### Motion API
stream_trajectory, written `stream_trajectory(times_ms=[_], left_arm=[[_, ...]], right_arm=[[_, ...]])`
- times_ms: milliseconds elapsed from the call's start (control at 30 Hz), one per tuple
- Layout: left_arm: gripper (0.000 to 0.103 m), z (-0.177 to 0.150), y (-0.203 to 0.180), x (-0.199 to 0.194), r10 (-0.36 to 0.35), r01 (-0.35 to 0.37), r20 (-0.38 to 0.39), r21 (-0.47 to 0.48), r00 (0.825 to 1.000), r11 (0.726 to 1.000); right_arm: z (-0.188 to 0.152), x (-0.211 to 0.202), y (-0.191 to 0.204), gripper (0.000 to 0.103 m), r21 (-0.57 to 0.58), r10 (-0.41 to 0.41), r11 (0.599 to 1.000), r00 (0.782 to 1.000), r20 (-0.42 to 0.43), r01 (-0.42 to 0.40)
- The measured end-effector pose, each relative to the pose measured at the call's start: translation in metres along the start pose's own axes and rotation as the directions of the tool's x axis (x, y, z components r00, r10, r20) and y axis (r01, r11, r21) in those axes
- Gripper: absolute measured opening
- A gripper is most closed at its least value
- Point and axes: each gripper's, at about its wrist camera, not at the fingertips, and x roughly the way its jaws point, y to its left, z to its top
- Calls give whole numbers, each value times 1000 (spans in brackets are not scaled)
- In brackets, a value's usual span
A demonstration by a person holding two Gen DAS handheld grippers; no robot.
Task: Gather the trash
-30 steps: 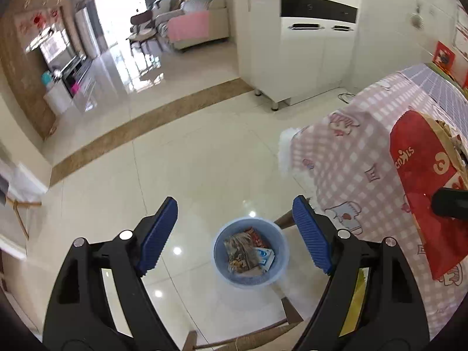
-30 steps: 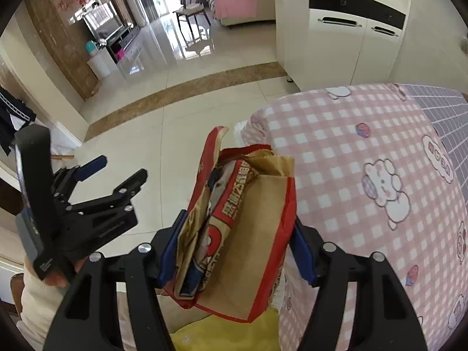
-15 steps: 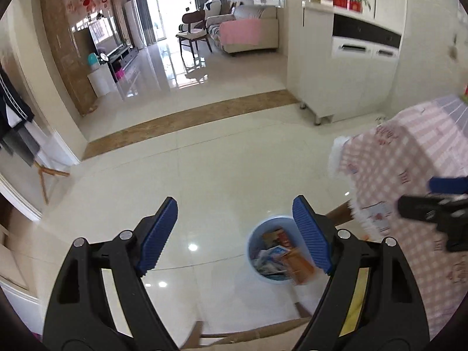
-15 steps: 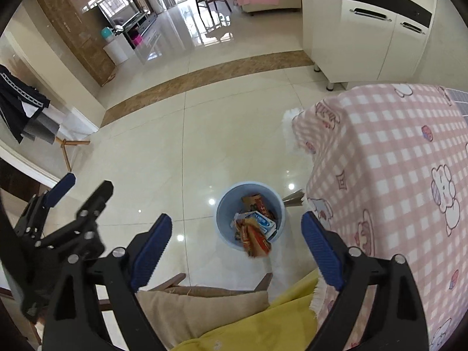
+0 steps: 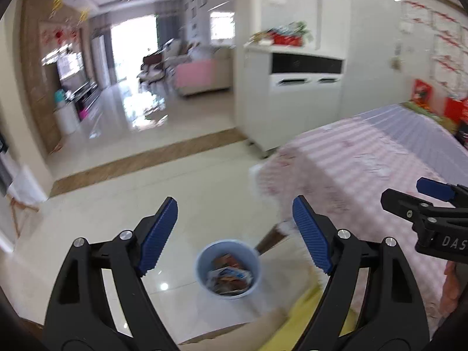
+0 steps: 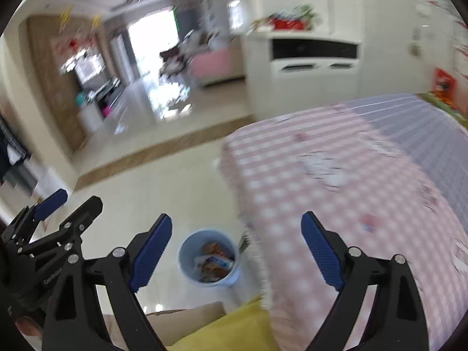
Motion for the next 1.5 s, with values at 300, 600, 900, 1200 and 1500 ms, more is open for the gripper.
stream_trajectory(times_ms=[300,600,900,1200,1500], left_arm=[[85,-9,-73,-81,-219,197,159,140,963,970],[90,-16,-99,-127,-256,217,254,171,933,961],[93,-31,-98,-150,-251,218,285,143,925,965],[95,-40,-95,-150,-254,220,287,148,923,964],[95,-44,-91,-152,-257,226,284,137,924,964]], right_arm=[[-49,-120,-54,88,139,-211,974,931,298,177],[-77,-173,-62,88,151,-309,951,854,418,270],[-104,-202,-55,88,162,-302,953,840,451,256],[-115,-207,-50,88,180,-313,949,841,442,259],[-122,-205,-51,88,194,-300,952,850,433,237]])
